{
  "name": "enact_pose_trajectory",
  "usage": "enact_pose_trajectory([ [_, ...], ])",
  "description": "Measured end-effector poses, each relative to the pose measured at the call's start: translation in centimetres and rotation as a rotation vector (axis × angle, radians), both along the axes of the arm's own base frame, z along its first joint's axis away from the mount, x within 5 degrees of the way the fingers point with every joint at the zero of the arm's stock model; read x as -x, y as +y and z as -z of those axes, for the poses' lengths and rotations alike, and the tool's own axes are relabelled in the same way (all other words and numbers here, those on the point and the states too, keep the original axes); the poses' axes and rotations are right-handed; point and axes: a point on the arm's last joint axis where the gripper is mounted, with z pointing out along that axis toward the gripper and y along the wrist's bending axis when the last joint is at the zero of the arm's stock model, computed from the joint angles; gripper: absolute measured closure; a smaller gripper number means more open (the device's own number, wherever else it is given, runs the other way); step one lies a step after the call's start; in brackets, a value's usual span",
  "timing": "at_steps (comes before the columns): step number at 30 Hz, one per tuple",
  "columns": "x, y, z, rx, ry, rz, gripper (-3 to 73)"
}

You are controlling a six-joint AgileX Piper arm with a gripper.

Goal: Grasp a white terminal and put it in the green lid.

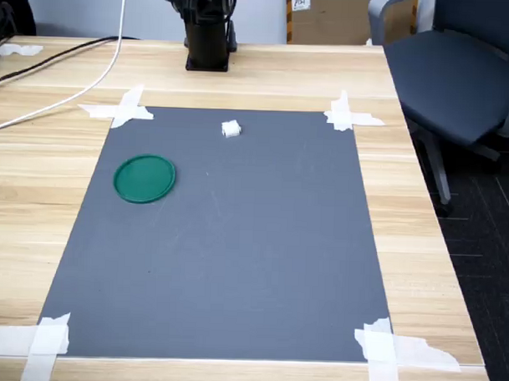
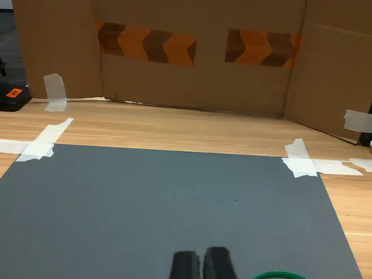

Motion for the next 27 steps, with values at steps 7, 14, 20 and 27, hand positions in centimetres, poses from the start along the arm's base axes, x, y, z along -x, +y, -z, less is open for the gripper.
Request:
enact_pose_trajectory([
  [7,0.00,0.00,0.00,0.000,0.000,0.000,72.3],
  [14,0.00,0.00,0.00,0.000,0.000,0.000,72.3],
  [20,0.00,0.00,0.00,0.000,0.000,0.000,72.3],
  [27,-0.75,-0.01,0.39,0.024,0.081,0.000,72.3],
])
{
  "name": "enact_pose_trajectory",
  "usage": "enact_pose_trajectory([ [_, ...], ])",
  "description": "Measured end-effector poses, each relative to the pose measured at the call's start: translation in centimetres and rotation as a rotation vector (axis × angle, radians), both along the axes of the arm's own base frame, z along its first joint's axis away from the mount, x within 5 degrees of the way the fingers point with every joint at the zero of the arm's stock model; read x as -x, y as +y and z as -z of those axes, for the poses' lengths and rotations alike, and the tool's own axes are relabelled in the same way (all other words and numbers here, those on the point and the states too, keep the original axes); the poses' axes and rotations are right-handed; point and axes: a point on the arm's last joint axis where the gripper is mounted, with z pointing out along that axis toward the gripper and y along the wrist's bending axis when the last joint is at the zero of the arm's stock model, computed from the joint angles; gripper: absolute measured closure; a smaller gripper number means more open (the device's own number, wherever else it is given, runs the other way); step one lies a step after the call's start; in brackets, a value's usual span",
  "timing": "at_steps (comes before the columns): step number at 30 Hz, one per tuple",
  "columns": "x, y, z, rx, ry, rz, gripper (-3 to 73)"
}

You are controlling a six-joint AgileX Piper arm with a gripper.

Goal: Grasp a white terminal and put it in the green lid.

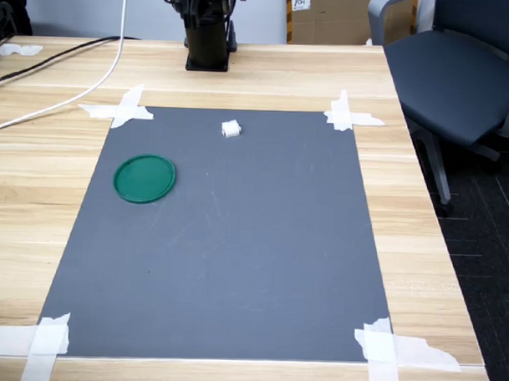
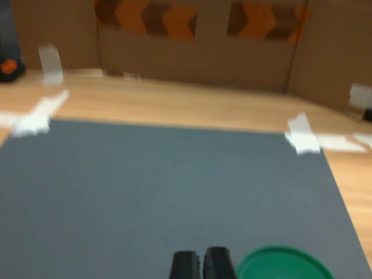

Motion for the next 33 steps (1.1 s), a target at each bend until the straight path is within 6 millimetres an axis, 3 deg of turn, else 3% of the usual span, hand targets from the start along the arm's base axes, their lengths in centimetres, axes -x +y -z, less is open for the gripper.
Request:
enact_pose_trajectory([
  [4,-0.8,0.0,-0.5,0.067,0.056,-0.002,72.3],
  [13,-3.4,0.4,-4.3,0.119,0.125,-0.055,72.3],
  [20,-6.0,1.0,-6.4,0.310,0.197,-0.162,72.3],
  [26,-7.7,1.3,-6.3,0.470,0.309,-0.263,72.3],
  [33,-8.7,1.1,-4.7,0.478,0.565,-0.312,72.3],
])
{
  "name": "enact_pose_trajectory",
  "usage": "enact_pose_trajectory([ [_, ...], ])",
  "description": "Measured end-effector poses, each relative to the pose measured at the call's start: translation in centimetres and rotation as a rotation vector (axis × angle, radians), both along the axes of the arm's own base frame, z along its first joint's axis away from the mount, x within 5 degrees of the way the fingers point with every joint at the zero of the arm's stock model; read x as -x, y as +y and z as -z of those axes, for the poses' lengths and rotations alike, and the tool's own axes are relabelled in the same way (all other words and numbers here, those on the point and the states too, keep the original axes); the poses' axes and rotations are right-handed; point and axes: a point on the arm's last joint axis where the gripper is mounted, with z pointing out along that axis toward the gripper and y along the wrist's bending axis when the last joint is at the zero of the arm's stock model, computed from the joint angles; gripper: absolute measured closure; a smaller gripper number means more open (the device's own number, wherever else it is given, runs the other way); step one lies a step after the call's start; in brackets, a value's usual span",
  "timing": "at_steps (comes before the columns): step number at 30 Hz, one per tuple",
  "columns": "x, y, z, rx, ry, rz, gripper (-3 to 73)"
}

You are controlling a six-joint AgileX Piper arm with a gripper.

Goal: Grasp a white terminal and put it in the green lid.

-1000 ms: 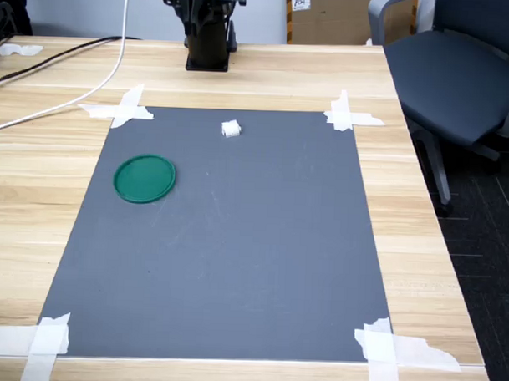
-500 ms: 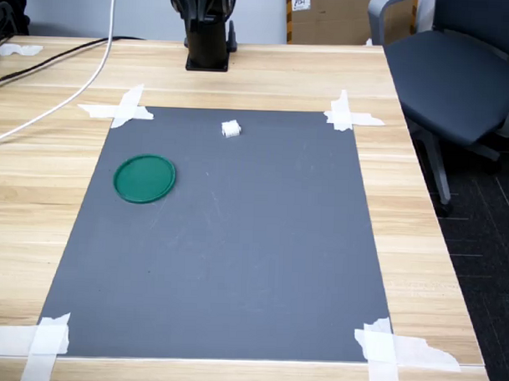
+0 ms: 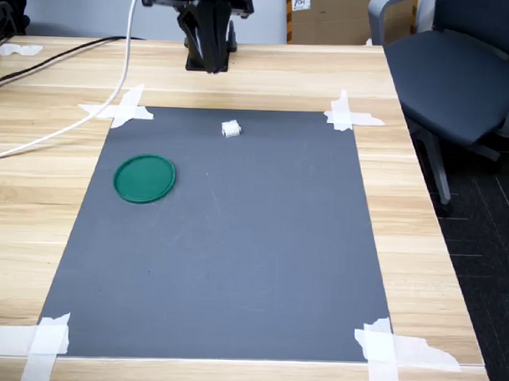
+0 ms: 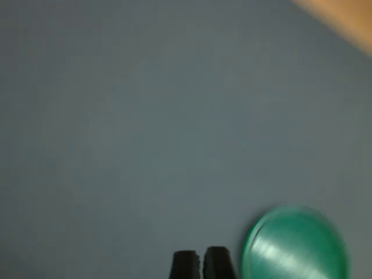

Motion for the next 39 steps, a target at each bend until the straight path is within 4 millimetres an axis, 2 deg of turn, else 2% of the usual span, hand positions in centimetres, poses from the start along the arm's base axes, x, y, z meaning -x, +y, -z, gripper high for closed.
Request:
enact_pose_trajectory([
  [6,0.3,0.3,1.8,0.099,0.195,-0.025,72.3],
  [11,0.7,0.8,2.2,0.182,0.242,-0.057,72.3],
  [16,1.1,0.5,2.3,0.218,0.305,-0.016,72.3],
  [20,1.1,0.4,1.2,0.219,0.337,0.016,72.3],
  [27,0.6,0.8,-2.8,0.152,0.319,0.025,72.3],
  [39,1.6,0.8,-2.6,0.204,0.432,-0.037,72.3],
])
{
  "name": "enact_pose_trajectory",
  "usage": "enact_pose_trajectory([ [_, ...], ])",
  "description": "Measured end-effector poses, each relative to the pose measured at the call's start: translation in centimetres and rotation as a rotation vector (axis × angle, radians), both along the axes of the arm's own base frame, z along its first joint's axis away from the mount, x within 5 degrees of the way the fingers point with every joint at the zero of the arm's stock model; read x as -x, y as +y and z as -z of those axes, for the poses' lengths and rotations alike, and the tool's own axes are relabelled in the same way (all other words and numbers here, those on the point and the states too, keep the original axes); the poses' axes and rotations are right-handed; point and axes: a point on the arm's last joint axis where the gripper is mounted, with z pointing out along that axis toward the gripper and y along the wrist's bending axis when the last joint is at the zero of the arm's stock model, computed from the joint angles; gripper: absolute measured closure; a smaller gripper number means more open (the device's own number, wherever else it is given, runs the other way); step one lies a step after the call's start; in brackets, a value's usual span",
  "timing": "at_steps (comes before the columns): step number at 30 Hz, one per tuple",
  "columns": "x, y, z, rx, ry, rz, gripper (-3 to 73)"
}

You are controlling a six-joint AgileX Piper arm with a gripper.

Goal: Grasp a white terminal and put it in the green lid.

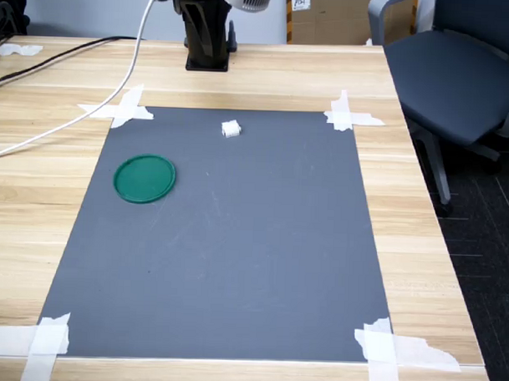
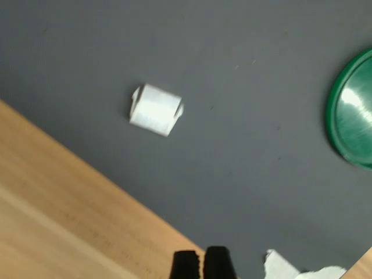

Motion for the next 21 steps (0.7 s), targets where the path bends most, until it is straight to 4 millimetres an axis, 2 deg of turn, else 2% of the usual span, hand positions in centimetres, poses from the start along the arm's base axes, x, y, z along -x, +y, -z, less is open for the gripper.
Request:
enact_pose_trajectory([
  [9,-0.8,0.2,1.1,0.011,0.102,0.002,72.3],
  [21,-1.6,0.4,0.9,-0.001,0.026,-0.008,72.3],
])
